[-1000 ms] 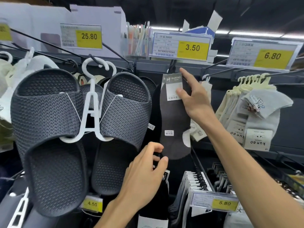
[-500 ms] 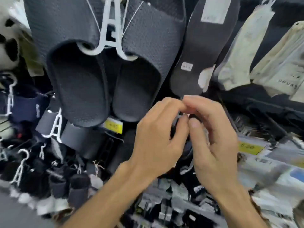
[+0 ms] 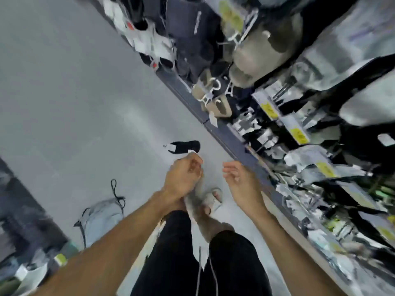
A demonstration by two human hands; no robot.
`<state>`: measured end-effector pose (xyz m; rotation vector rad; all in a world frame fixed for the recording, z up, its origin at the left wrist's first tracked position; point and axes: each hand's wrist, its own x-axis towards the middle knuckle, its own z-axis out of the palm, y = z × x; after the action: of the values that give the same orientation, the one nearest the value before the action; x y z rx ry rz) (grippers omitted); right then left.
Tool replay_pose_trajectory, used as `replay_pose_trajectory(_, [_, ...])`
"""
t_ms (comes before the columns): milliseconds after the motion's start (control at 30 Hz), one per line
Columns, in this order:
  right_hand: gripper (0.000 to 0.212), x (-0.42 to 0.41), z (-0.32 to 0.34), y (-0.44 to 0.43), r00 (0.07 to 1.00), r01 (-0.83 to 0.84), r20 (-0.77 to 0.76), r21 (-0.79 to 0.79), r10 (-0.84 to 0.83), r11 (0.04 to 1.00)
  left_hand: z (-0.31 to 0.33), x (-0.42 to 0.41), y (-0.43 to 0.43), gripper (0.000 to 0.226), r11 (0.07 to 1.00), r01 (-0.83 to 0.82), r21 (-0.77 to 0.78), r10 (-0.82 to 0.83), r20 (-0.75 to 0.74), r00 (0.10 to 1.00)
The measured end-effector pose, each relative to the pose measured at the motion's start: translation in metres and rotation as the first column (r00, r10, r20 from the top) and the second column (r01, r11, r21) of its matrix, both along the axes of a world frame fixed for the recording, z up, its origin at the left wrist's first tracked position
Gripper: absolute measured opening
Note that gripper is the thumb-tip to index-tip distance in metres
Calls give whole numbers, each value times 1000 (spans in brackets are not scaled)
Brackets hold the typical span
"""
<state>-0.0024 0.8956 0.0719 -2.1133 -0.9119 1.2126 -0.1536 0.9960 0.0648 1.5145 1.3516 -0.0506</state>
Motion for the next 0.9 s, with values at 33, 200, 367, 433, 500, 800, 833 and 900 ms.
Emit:
replay_pose_trajectory(33, [24, -7, -33, -6, 1000, -17, -14, -66, 16, 998, -33, -14, -1, 16, 998, -15, -59, 11, -71, 997])
replay_pose_trajectory(200, [24, -33, -211, 3, 988, -155, -44, -285, 148, 946, -212, -62, 18, 20, 970, -9, -244, -60, -272, 961])
replay_pose_trajectory(367, [26, -61, -412, 53, 912, -374, 26, -358, 410, 856, -403, -77, 44, 24, 969, -55, -242, -24, -309, 951])
replay_pose_trajectory(433, [28, -73, -492, 79, 899, -389, 56, -356, 435, 849, -476, -82, 47, 20, 946, -165, -280, 104, -221, 970])
replay_pose_trajectory(500, [34, -87, -562, 104, 889, -395, 92, -344, 449, 852, -540, -93, 39, 20, 894, -308, -327, 266, -167, 949])
replay_pose_trajectory(800, [85, -95, -715, 177, 392, -642, 499, -453, 773, 619, -691, -137, 19, 21, 864, -394, -314, 333, -231, 914])
replay_pose_trajectory(833, [85, -92, -718, 179, 365, -629, 509, -482, 779, 610, -698, -138, 20, 21, 869, -388, -305, 325, -239, 915])
replay_pose_trajectory(900, [73, -86, -720, 183, 395, -606, 496, -492, 773, 626, -701, -139, 19, 18, 886, -354, -298, 287, -247, 926])
